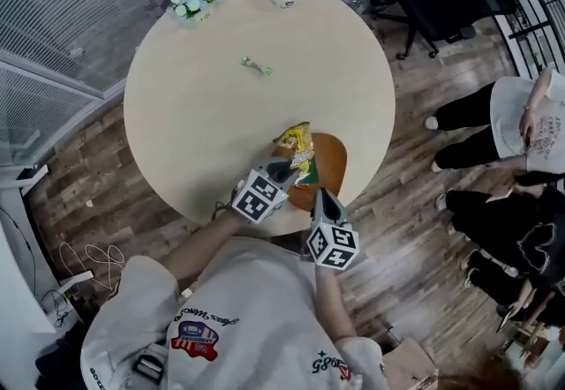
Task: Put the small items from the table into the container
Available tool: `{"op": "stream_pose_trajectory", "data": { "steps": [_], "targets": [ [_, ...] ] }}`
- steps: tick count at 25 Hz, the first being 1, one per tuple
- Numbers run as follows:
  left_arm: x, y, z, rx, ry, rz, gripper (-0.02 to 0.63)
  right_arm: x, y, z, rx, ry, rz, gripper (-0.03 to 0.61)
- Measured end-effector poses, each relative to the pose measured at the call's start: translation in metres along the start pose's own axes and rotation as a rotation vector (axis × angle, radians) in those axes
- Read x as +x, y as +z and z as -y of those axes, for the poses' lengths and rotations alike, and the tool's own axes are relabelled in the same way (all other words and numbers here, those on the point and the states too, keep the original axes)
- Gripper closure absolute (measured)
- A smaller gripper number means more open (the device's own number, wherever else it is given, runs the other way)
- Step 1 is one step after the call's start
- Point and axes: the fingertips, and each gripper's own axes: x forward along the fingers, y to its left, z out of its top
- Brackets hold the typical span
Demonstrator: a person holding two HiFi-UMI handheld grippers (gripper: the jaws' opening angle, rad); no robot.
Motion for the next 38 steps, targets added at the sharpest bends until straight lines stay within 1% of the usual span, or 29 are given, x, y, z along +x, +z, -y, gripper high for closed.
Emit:
{"op": "stream_pose_trajectory", "data": {
  "steps": [2, 5, 6, 7, 10, 12, 13, 14, 15, 16, 18, 22, 24, 27, 32, 35, 38],
  "targets": [
    [0.009, -0.005, 0.008, 0.013, -0.01, -0.015, 0.534, -0.003, -0.001, 0.005, 0.013, -0.008, 0.003, 0.577],
    [0.016, -0.012, 0.017, 0.056, -0.022, -0.039, 0.534, -0.006, 0.0, 0.007, 0.02, -0.008, 0.007, 0.577],
    [0.017, -0.014, 0.019, 0.052, -0.031, -0.048, 0.518, -0.007, 0.001, 0.008, 0.02, -0.006, 0.008, 0.577],
    [0.015, -0.014, 0.02, 0.042, -0.034, -0.048, 0.515, -0.007, 0.002, 0.009, 0.02, -0.004, 0.009, 0.577],
    [0.001, -0.009, 0.009, -0.001, -0.008, -0.001, 0.515, -0.005, 0.004, 0.006, 0.013, 0.006, 0.007, 0.577],
    [-0.017, -0.002, -0.009, -0.046, 0.035, 0.061, 0.515, -0.003, 0.004, 0.0, 0.003, 0.019, 0.003, 0.577],
    [-0.027, 0.002, -0.021, -0.056, 0.073, 0.093, 0.515, -0.001, 0.004, -0.003, -0.002, 0.027, 0.001, 0.577],
    [-0.038, 0.005, -0.035, -0.057, 0.119, 0.12, 0.523, 0.001, 0.004, -0.007, -0.008, 0.036, -0.002, 0.577],
    [-0.048, 0.007, -0.049, -0.056, 0.163, 0.139, 0.554, 0.003, 0.004, -0.011, -0.015, 0.045, -0.006, 0.577],
    [-0.057, 0.008, -0.062, -0.059, 0.2, 0.152, 0.581, 0.005, 0.005, -0.016, -0.023, 0.054, -0.009, 0.577],
    [-0.073, 0.008, -0.087, -0.077, 0.254, 0.167, 0.601, 0.012, 0.008, -0.028, -0.038, 0.074, -0.015, 0.577],
    [-0.101, 0.006, -0.128, -0.12, 0.344, 0.2, 0.607, 0.024, 0.011, -0.051, -0.069, 0.109, -0.023, 0.577],
    [-0.111, 0.006, -0.143, -0.132, 0.369, 0.211, 0.607, 0.029, 0.012, -0.062, -0.082, 0.122, -0.027, 0.577],
    [-0.121, 0.005, -0.159, -0.141, 0.379, 0.216, 0.607, 0.038, 0.013, -0.077, -0.099, 0.139, -0.034, 0.577],
    [-0.131, 0.005, -0.172, -0.137, 0.376, 0.215, 0.607, 0.056, 0.02, -0.103, -0.122, 0.164, -0.036, 0.577],
    [-0.135, 0.002, -0.177, -0.141, 0.364, 0.214, 0.609, 0.067, 0.024, -0.115, -0.125, 0.167, -0.031, 0.577],
    [-0.136, 0.001, -0.182, -0.117, 0.336, 0.219, 0.609, 0.077, 0.027, -0.122, -0.12, 0.161, -0.022, 0.577]
  ]
}}
